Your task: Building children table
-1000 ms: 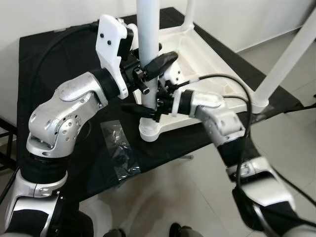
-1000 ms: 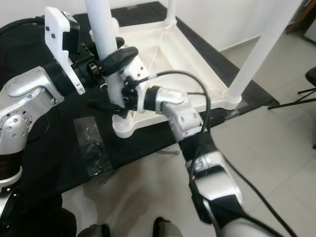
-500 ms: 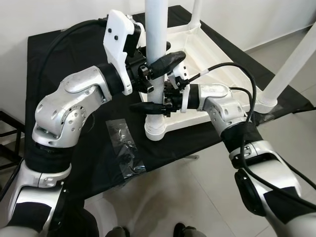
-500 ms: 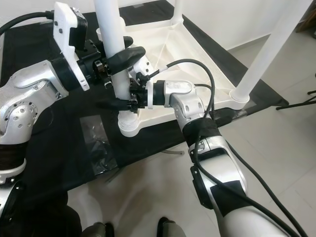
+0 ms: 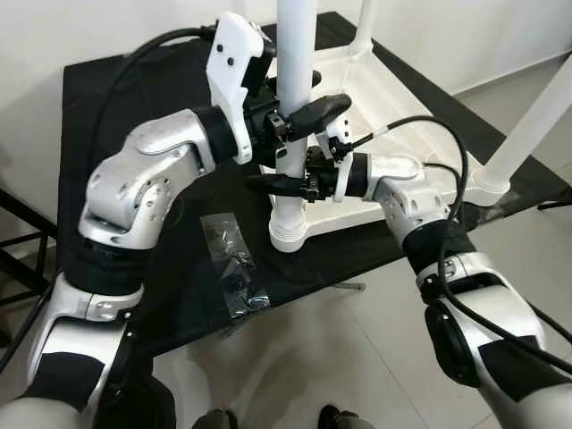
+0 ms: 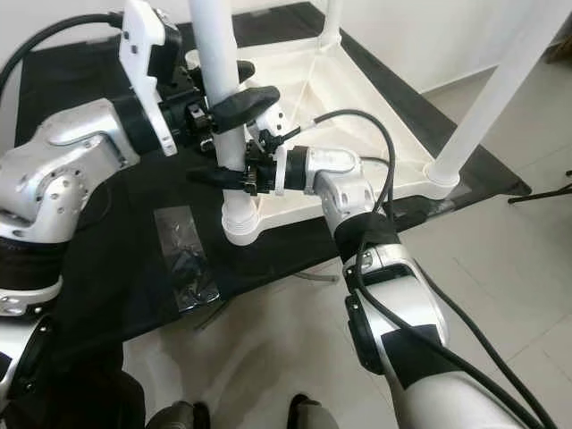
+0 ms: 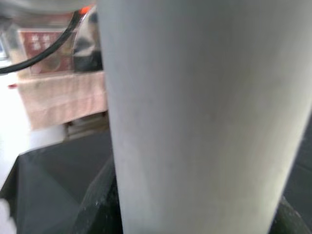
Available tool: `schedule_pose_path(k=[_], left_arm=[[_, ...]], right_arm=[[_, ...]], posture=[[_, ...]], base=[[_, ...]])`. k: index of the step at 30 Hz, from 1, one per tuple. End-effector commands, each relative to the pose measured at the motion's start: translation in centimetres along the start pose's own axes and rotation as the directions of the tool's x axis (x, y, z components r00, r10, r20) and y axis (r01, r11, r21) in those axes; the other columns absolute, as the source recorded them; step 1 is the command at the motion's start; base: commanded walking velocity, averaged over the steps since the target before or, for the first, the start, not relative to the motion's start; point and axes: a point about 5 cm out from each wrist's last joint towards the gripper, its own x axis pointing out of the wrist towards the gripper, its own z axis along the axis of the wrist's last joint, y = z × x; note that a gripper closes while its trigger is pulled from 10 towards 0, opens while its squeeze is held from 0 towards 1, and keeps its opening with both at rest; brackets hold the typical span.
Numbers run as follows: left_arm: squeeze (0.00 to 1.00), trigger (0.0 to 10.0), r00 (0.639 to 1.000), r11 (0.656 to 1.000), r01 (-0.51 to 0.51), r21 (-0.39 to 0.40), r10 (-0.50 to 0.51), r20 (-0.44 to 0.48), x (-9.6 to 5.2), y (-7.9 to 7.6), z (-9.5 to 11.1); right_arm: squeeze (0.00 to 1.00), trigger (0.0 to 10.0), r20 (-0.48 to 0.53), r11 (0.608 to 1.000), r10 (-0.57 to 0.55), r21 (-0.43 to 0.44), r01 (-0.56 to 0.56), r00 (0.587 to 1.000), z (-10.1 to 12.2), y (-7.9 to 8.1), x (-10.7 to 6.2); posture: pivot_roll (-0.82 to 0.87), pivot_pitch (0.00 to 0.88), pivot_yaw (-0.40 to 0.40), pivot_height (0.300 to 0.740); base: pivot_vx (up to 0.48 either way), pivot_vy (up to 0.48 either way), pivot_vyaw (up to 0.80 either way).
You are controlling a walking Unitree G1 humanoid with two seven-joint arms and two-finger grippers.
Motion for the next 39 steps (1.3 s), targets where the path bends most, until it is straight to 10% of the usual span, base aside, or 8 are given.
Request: schedule_pose_path(k=[1,18,21,29,30,31,32,39], left_arm=[[0.00,10.0,0.999,1.000,0.010,-0.006,-0.011,-0.041,1.2,-0.9,-0.9],[0.00,10.0,0.963,0.966,-0.257,0.034,0.259,-0.072,0.2,2.2,-1.0],[0.00,0.0,0.958,0.961,-0.277,0.025,0.278,-0.075,0.4,2.3,-1.0],[0.00,0.0,0.959,0.963,-0.270,0.022,0.271,-0.088,0.5,2.1,-0.9],[0.00,0.0,0.959,0.963,-0.270,0.019,0.271,-0.089,0.6,2.2,-0.8],[0.00,0.0,0.959,0.963,-0.270,0.018,0.270,-0.089,0.6,2.3,-0.7],[0.00,0.0,0.959,0.963,-0.269,0.015,0.269,-0.087,0.6,2.3,-0.6],[0.00,0.0,0.969,0.972,-0.235,0.007,0.235,-0.079,0.8,1.9,-0.3]], right_arm=[[0.00,0.0,-0.032,0.988,-0.152,0.010,0.152,0.988,-0.7,-0.1,1.3],[0.00,0.0,-0.090,0.746,-0.628,0.215,0.631,0.773,-4.3,8.2,7.8],[0.00,0.0,-0.090,0.736,-0.642,0.204,0.645,0.761,-4.0,7.9,7.8],[0.00,0.0,-0.119,0.699,-0.680,0.195,0.689,0.723,-3.0,8.8,7.1],[0.00,10.0,-0.095,0.725,-0.657,0.192,0.661,0.748,-2.5,8.6,7.2],[0.00,10.0,-0.078,0.744,-0.639,0.190,0.641,0.765,-2.2,8.5,7.2],[1.00,10.0,-0.040,0.782,-0.597,0.194,0.592,0.801,-1.5,8.2,7.2],[0.67,10.0,0.056,0.930,-0.357,0.110,0.350,0.932,0.6,5.2,5.6]], posture=[[0.08,0.205,0.035,0.740],[0.07,0.177,0.019,0.740],[0.07,0.175,0.019,0.740],[0.07,0.176,0.023,0.740],[0.07,0.176,0.024,0.740],[0.07,0.176,0.024,0.740],[0.08,0.177,0.025,0.740],[0.07,0.177,0.025,0.740]], base=[[0.000,0.000,0.00],[0.000,0.000,0.00],[0.000,0.000,0.00],[0.000,0.000,0.00],[0.000,0.000,0.00],[0.000,0.000,0.00],[0.000,0.000,0.00],[0.000,0.000,0.00]])
